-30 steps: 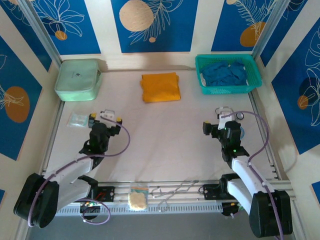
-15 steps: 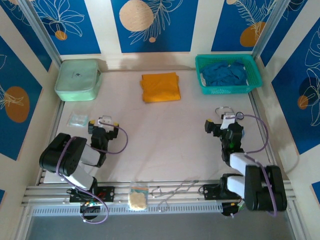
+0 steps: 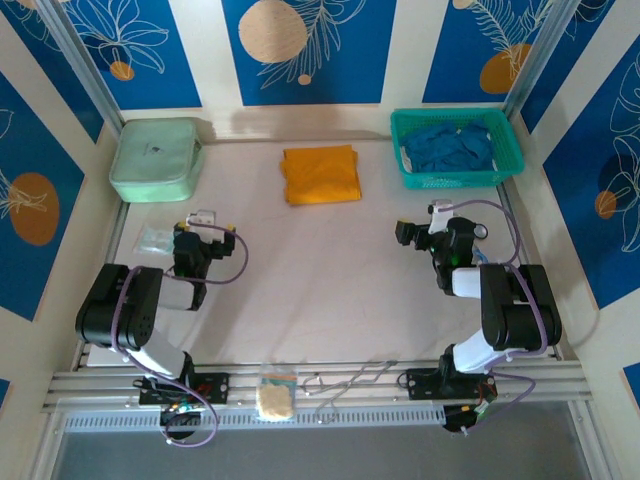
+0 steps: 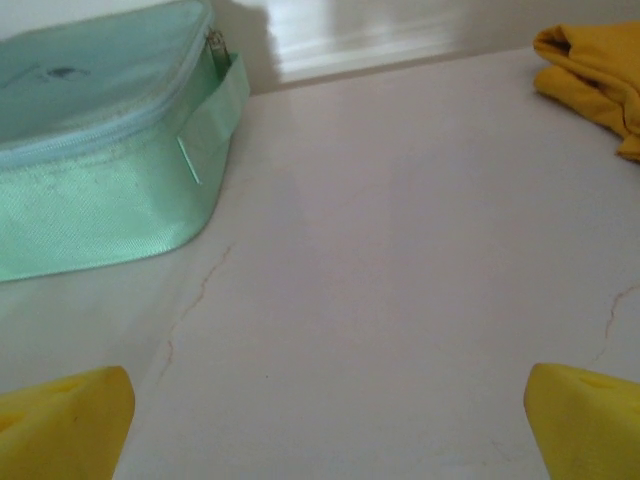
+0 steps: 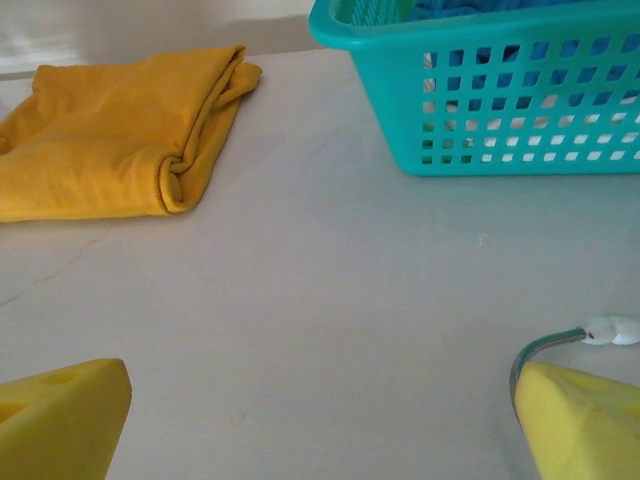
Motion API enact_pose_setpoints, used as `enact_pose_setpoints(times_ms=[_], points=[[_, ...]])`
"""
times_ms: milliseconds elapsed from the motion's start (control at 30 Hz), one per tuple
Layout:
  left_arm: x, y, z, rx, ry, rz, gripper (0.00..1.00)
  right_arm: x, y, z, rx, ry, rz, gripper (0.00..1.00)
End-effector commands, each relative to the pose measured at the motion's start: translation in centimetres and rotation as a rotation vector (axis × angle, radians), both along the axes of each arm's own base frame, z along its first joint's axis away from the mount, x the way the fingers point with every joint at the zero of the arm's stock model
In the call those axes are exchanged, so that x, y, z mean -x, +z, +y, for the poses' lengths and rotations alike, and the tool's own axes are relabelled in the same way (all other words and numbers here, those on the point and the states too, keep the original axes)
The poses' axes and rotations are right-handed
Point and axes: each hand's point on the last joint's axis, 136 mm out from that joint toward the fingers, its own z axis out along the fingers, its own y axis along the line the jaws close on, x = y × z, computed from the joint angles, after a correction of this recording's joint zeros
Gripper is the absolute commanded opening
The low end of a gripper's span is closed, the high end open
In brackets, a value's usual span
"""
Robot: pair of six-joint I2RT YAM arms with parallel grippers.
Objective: Fold and stack the t-shirts
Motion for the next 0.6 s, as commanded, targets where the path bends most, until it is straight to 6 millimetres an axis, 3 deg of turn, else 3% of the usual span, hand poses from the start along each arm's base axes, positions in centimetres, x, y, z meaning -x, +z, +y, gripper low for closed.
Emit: enact_pose_setpoints(times_ms=[0,300,567], points=[[0.0,0.0,0.4,0.024,0.023,0.012,0.99,0.0,0.0,-0.1,0.009,-0.013,0.0,0.99],[-0.1,-0.1,0.3,0.029,0.014,0.021,0.99,0.0,0.0,-0.1,0.015,-0.017,-0.003,0.99],[0.1,-0.1,-1.0,0.05,-0.092,0.025,0.99,0.0,0.0,-0.1,0.014,-0.017,-0.003,0.99]])
